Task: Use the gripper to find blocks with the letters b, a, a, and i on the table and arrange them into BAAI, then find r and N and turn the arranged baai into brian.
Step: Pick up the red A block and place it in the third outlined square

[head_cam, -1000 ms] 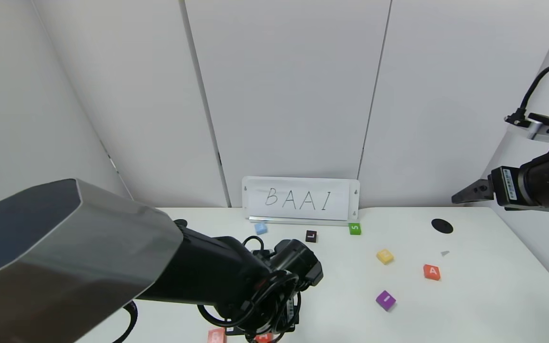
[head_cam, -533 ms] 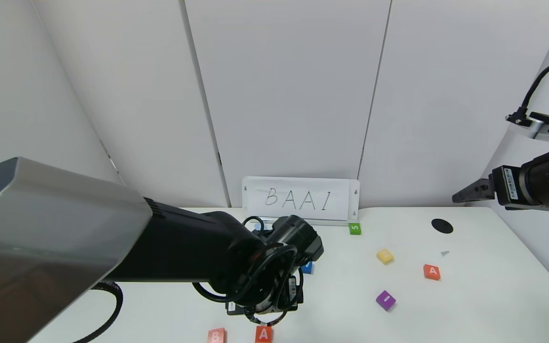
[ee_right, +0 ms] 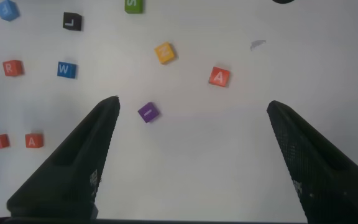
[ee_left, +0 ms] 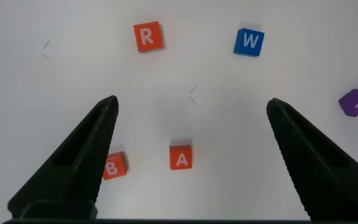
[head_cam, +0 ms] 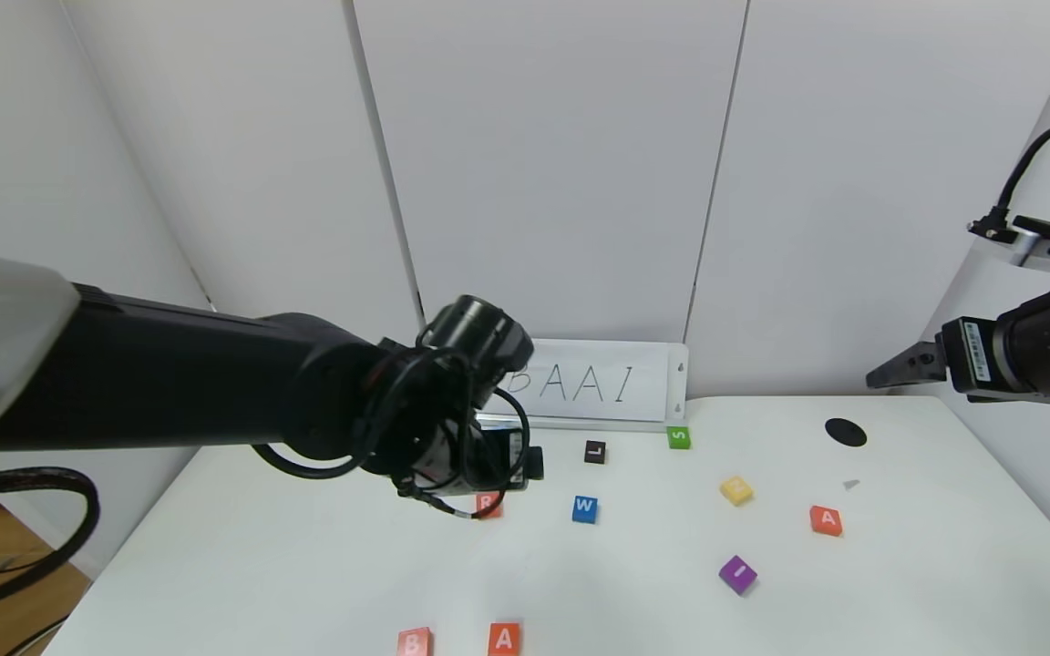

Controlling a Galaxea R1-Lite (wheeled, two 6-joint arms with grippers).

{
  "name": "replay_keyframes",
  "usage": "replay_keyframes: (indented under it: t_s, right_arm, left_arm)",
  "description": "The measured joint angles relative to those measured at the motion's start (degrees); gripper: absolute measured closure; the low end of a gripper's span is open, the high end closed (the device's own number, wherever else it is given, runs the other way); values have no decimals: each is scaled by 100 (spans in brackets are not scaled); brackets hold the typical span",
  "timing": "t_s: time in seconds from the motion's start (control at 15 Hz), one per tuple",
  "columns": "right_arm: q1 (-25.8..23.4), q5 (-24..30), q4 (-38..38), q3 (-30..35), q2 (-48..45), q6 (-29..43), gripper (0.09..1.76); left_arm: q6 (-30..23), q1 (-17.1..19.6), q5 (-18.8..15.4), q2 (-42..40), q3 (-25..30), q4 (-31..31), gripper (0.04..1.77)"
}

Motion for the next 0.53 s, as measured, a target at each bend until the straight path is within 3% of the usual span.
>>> replay_keyframes:
  t_s: [0.27,0.53]
  right_arm:
    - [6,-9,-2,30,29,-2,14]
    - [6,-16,-7,46,61,0,14]
  left_arm:
    - [808,713,-870,-573,105,-279,11]
    - [1465,1158,-1614,-1136,675,-1437,10]
